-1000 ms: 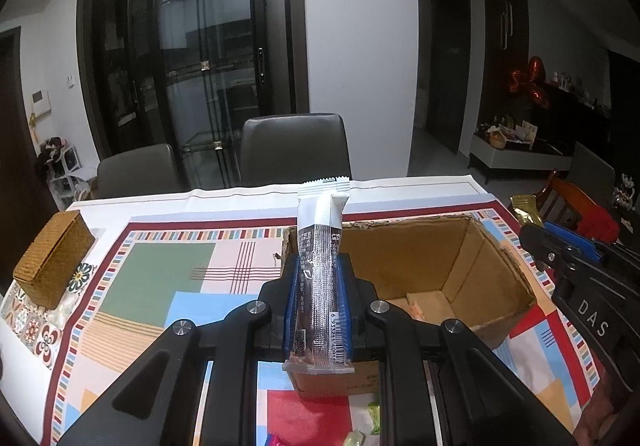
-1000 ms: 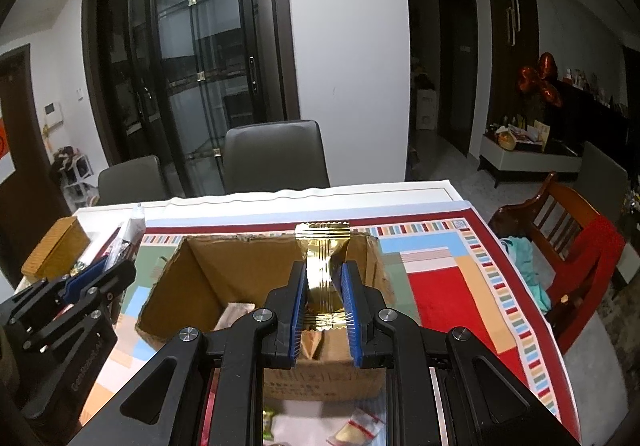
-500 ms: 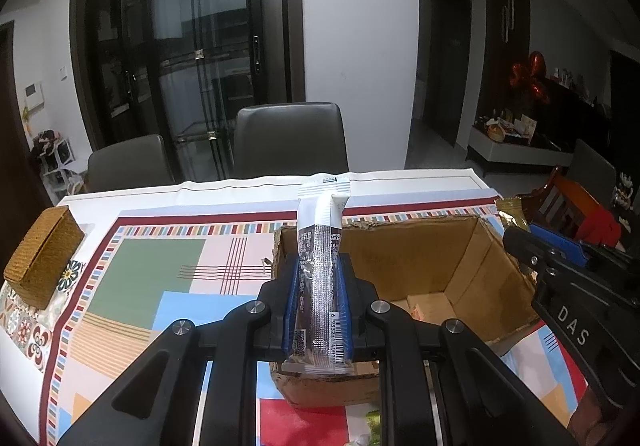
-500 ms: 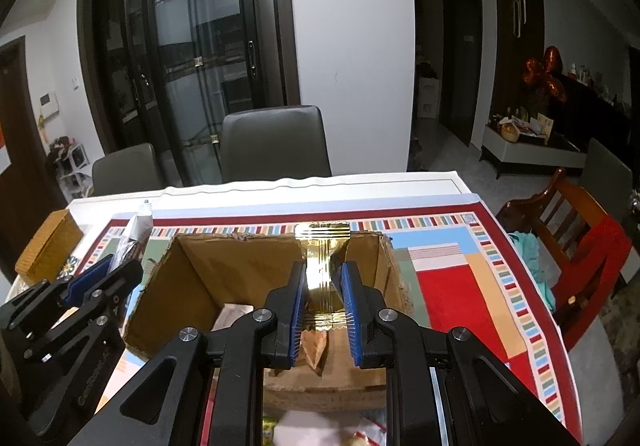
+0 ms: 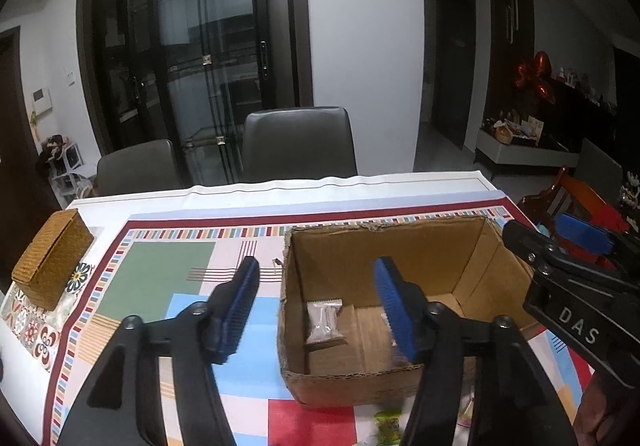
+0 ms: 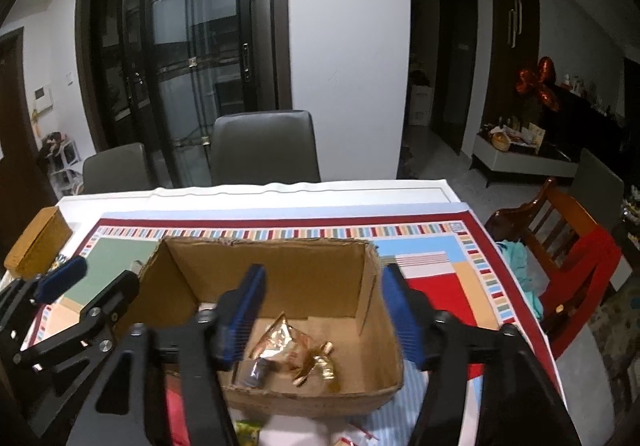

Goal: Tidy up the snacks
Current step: 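Withdraw both open tools from the box back toward the remaining snacks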

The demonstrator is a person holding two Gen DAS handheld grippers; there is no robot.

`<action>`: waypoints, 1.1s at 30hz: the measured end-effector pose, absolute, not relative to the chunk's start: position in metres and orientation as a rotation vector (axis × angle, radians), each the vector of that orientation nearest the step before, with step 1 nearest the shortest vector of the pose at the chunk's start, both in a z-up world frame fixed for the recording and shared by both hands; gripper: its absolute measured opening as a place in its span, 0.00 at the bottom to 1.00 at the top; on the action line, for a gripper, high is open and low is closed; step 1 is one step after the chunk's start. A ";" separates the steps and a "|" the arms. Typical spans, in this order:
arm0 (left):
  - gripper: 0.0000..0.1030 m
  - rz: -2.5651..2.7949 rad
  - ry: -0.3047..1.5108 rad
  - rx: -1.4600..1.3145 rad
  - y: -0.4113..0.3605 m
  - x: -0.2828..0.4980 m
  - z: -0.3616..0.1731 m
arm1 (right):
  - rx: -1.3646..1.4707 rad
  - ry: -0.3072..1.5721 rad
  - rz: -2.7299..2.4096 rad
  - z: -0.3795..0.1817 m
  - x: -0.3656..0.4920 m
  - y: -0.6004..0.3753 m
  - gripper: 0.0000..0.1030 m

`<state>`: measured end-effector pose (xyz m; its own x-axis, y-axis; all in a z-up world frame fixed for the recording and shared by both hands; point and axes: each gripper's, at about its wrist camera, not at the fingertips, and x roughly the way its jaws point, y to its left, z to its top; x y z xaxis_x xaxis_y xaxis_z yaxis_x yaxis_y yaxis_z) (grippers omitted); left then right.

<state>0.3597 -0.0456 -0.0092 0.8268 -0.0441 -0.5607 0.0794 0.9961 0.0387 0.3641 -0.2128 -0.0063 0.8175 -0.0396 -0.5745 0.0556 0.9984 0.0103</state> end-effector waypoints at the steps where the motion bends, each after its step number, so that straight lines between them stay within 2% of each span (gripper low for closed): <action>1: 0.59 -0.063 0.593 0.059 -0.044 0.360 -0.009 | 0.028 0.608 -0.051 -0.005 0.363 -0.213 0.63; 4: 0.63 -0.055 0.586 0.054 -0.042 0.358 -0.005 | 0.025 0.606 -0.053 -0.004 0.361 -0.212 0.63; 18: 0.63 -0.050 0.568 0.047 -0.031 0.340 0.005 | 0.022 0.574 -0.046 0.007 0.344 -0.210 0.63; 26: 0.70 -0.045 0.549 0.046 -0.028 0.327 0.010 | 0.022 0.558 -0.049 0.013 0.330 -0.210 0.63; 29: 0.72 -0.044 0.545 0.043 -0.027 0.321 0.011 | 0.019 0.549 -0.053 0.015 0.324 -0.210 0.72; 33: 0.76 -0.037 0.533 0.046 -0.024 0.312 0.013 | 0.018 0.536 -0.062 0.017 0.315 -0.209 0.73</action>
<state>0.3123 -0.0237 0.0132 0.8607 -0.0237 -0.5086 0.0474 0.9983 0.0337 0.3151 -0.2095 0.0168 0.8579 -0.0542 -0.5109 0.0636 0.9980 0.0011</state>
